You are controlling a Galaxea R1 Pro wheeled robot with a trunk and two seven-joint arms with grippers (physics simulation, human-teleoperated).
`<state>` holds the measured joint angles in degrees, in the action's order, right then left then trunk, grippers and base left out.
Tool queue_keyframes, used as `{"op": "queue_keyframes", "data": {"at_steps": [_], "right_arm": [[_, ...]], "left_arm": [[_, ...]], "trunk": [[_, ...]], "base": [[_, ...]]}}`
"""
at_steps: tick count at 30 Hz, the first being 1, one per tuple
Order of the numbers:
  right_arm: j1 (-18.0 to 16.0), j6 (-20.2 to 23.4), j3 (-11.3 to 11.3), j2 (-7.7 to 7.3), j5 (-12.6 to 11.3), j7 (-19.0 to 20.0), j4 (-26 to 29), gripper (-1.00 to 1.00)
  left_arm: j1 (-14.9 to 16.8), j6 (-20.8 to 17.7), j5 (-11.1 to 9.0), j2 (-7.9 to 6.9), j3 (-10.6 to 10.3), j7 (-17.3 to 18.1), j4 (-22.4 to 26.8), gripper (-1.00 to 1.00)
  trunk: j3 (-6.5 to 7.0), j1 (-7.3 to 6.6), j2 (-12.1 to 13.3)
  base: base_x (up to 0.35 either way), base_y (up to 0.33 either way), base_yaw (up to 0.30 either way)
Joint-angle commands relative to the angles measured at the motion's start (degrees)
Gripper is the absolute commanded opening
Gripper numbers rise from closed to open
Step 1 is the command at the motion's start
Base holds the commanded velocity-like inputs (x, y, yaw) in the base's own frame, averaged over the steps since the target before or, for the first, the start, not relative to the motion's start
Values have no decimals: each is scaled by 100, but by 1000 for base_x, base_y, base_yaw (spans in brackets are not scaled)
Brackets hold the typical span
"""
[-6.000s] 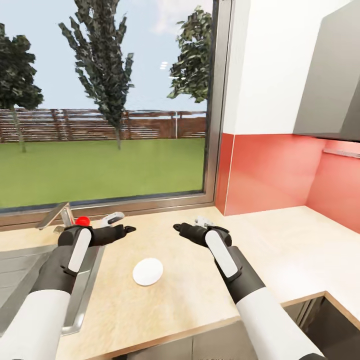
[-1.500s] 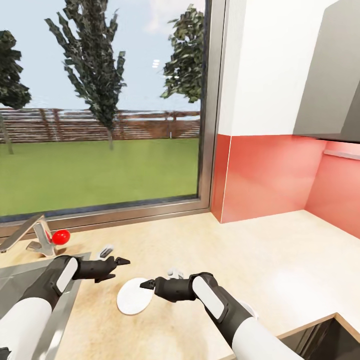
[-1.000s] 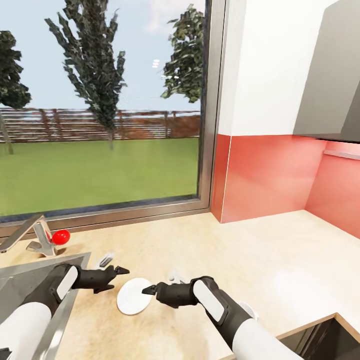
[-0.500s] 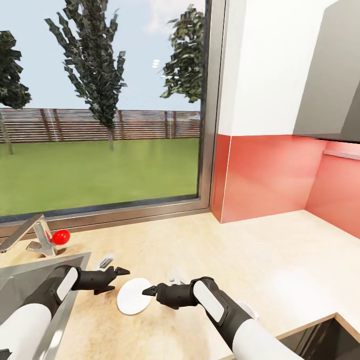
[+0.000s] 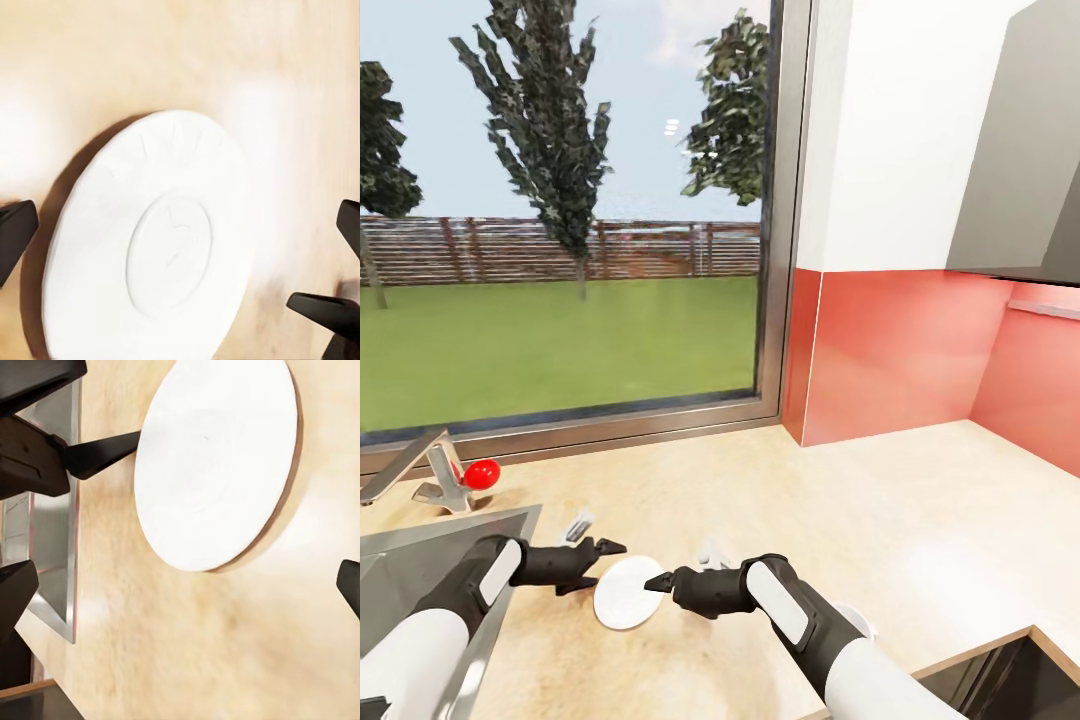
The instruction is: Set up a coffee station on the kitchen countertop: keep the coffee maker on the countertop, move the bottle of coffee from the kitchen shelf to the counter next to the coffee maker, place a paper coffee filter on top of the coffee maker, put the saucer next to the coffee maker with the coffee cup on the saucer, and place the electric kettle next to the coffee maker.
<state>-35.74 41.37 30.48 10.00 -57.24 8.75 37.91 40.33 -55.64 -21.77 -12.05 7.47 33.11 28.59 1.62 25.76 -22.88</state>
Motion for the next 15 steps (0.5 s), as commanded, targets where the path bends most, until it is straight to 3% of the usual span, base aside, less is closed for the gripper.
{"op": "queue_keyframes", "data": {"at_steps": [1,8,15], "right_arm": [[-3,11,2,0,29,30,-4,100],[-3,11,3,0,29,30,-15,100],[-3,3,7,0,29,38,-197,100]], "left_arm": [[2,-26,32,5,26,35,-8,100],[1,-26,25,24,26,46,-20,100],[1,-26,32,202,26,46,-20,100]], "trunk": [[-2,2,-4],[-2,2,-4],[-2,2,-4]], "base": [[0,0,0],[0,0,0],[0,0,0]]}}
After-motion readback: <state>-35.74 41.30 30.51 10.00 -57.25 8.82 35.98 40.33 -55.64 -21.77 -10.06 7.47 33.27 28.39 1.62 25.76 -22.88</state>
